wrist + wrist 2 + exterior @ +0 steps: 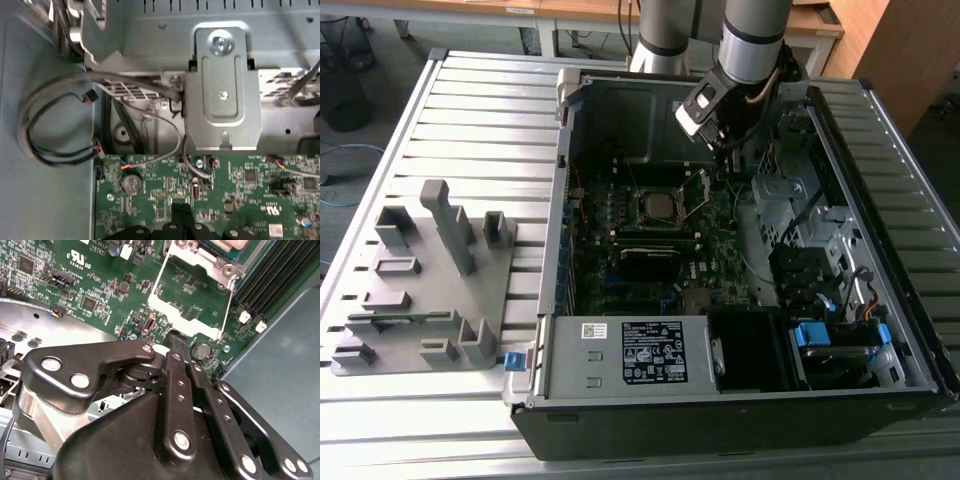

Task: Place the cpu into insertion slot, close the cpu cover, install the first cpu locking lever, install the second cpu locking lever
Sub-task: 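Close the cpu cover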

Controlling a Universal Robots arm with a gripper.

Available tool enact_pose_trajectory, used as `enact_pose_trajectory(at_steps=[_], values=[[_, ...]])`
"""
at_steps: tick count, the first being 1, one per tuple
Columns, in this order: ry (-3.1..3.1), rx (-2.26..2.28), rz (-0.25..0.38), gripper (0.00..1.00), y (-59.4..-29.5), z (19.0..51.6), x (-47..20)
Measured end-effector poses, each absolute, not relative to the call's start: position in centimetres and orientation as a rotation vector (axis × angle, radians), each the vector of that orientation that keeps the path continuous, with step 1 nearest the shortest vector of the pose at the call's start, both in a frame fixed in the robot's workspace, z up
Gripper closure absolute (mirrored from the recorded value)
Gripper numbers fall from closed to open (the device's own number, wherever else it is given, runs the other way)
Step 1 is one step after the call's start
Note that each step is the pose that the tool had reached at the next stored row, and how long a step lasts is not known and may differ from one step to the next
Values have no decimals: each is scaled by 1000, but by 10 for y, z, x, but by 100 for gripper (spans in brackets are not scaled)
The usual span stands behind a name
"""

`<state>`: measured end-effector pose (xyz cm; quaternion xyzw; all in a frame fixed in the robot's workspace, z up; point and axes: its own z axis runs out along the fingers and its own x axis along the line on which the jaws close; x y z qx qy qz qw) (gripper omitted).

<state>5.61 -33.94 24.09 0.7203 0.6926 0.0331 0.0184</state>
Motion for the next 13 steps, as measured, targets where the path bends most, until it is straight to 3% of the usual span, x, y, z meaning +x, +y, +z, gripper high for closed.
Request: enact_pose_trajectory(at_steps=[13], values=[[2151, 2237, 102, 89, -333, 236, 25]])
